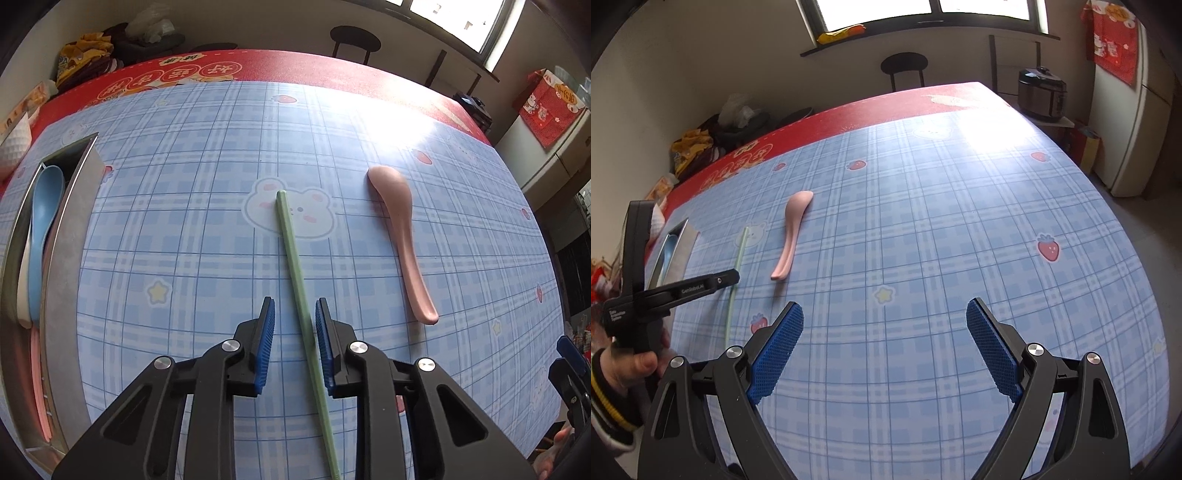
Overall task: Organize utensils
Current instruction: 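Reach the left gripper to the remaining green chopstick and close on it, then lift the green chopstick with the left gripper while the right gripper grasps the pink spoon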
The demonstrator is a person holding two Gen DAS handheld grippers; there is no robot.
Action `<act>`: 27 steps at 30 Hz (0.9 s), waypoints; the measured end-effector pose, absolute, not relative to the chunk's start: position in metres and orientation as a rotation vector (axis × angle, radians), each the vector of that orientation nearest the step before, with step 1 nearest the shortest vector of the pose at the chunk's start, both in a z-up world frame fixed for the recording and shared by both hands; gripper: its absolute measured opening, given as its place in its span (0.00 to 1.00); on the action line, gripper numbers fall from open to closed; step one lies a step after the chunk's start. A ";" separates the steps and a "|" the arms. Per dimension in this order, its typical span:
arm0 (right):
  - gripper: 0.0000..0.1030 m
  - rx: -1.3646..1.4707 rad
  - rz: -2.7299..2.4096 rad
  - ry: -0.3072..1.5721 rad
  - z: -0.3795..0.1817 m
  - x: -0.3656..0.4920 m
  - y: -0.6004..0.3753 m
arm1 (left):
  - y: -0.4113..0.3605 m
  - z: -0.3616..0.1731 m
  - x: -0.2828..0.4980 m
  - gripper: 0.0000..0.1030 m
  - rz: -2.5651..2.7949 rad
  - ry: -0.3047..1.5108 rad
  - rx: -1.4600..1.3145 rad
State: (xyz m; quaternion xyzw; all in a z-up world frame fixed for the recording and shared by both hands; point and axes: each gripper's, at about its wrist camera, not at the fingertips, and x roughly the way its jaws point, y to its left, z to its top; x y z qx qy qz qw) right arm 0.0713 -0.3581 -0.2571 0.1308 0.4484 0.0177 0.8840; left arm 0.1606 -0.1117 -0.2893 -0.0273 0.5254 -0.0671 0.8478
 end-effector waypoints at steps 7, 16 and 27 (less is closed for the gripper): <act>0.85 0.299 0.041 0.947 -0.262 0.071 -0.354 | -0.127 -0.291 0.155 0.21 -0.129 1.067 0.065; 0.85 0.312 0.035 0.962 -0.264 0.067 -0.349 | -0.114 -0.290 0.153 0.06 -0.138 1.069 0.013; 0.84 0.343 0.082 0.973 -0.269 0.085 -0.326 | -0.067 -0.250 0.124 0.06 -0.151 1.033 -0.088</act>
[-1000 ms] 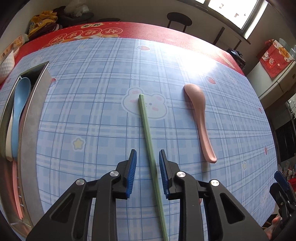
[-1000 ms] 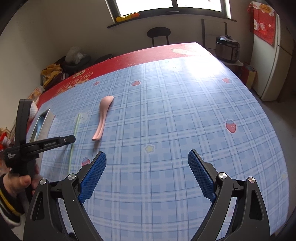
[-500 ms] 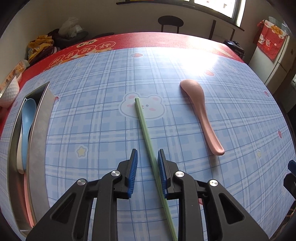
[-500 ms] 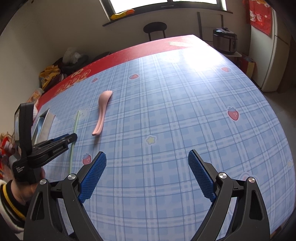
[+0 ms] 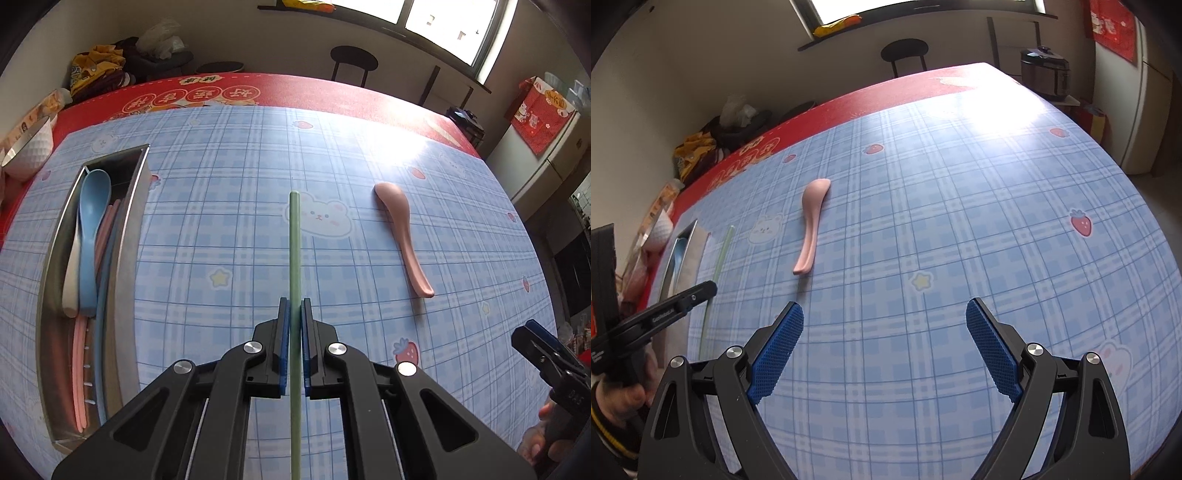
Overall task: Organize utensils
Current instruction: 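Lift the green chopstick with the left gripper while the right gripper grasps the pink spoon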
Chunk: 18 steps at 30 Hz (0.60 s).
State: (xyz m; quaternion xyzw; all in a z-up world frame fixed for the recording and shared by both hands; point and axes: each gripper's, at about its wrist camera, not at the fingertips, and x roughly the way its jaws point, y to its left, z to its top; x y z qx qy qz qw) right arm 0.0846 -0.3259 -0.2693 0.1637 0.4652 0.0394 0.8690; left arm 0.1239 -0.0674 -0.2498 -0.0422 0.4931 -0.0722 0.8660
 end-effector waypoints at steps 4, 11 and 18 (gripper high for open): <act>0.84 0.301 0.118 0.975 -0.274 0.102 -0.307 | -0.047 -0.227 0.116 0.06 -0.140 0.990 -0.112; 0.74 0.229 0.186 0.969 -0.278 0.154 -0.275 | -0.017 -0.206 0.107 0.06 -0.117 0.953 -0.142; 0.60 0.159 0.216 0.986 -0.285 0.202 -0.242 | 0.016 -0.200 0.101 0.06 -0.085 0.937 -0.181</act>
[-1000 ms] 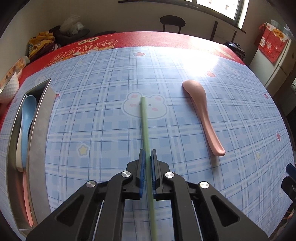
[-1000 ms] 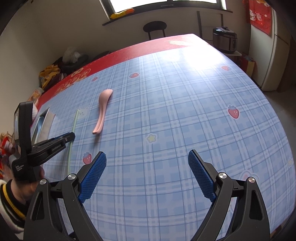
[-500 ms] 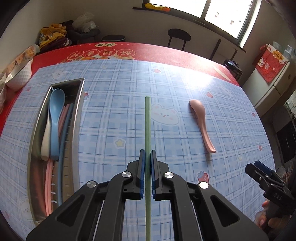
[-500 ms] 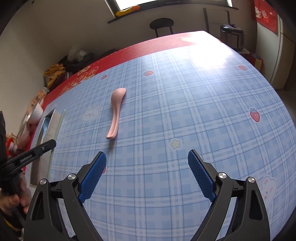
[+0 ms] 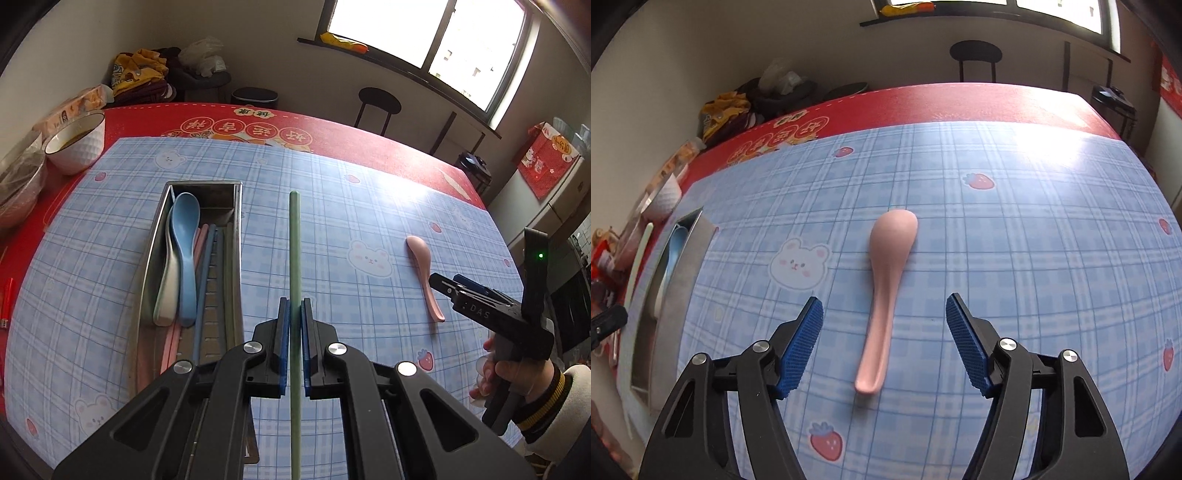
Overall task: Organize utensils
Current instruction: 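Lift the green chopstick with the left gripper while the right gripper grasps the pink spoon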
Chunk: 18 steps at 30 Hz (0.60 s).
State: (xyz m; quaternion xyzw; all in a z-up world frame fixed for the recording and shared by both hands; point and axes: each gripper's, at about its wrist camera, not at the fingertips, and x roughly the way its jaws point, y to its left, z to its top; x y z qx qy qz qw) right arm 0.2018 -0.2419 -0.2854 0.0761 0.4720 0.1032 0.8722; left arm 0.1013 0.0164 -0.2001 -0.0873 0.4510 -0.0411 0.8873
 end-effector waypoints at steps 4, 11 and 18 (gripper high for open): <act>0.52 0.160 0.181 1.012 -0.295 0.215 -0.239 | 0.031 -0.200 0.100 0.06 -0.074 0.939 -0.202; 0.46 0.129 0.149 1.021 -0.305 0.216 -0.229 | 0.053 -0.202 0.099 0.06 -0.058 0.950 -0.232; 0.27 0.142 0.123 1.026 -0.306 0.217 -0.226 | 0.065 -0.203 0.104 0.06 -0.071 0.963 -0.248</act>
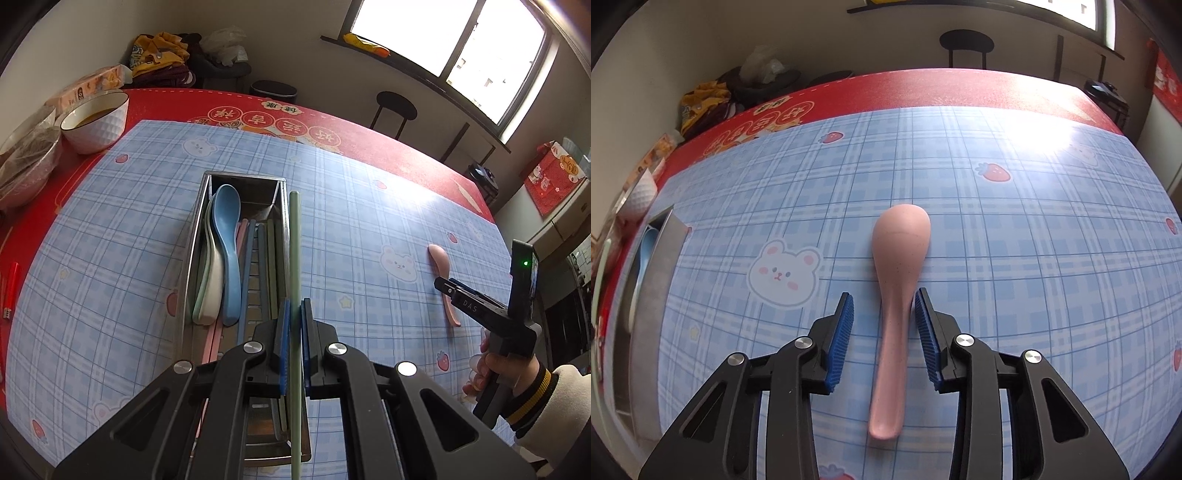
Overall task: Organize utensils
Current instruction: 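Lift the green chopstick with the left gripper while the right gripper grasps the pink spoon, then lower the green chopstick into the tray and open the left gripper while the right gripper carries the pink spoon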
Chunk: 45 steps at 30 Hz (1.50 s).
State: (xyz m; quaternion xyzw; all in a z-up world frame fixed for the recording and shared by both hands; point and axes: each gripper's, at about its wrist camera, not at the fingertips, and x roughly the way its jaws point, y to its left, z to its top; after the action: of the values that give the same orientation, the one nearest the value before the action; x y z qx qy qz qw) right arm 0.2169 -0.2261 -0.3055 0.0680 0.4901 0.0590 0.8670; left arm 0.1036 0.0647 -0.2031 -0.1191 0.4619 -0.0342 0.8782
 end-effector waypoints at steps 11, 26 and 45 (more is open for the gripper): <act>0.16 0.102 0.160 1.053 -0.304 0.204 -0.199 | 0.078 -0.198 0.105 0.06 -0.092 0.966 -0.237; 0.16 0.266 0.208 0.956 -0.267 0.181 -0.163 | 0.116 -0.204 0.108 0.06 -0.090 1.004 -0.269; 0.16 0.366 0.158 0.920 -0.243 0.141 -0.179 | 0.101 -0.252 0.160 0.06 -0.148 1.130 -0.284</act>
State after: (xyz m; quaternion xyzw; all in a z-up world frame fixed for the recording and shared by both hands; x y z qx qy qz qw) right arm 0.1413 -0.1790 -0.2431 0.1755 0.4410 0.0756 0.8769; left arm 0.1597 0.1007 -0.2516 -0.1341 0.5332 -0.0698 0.8324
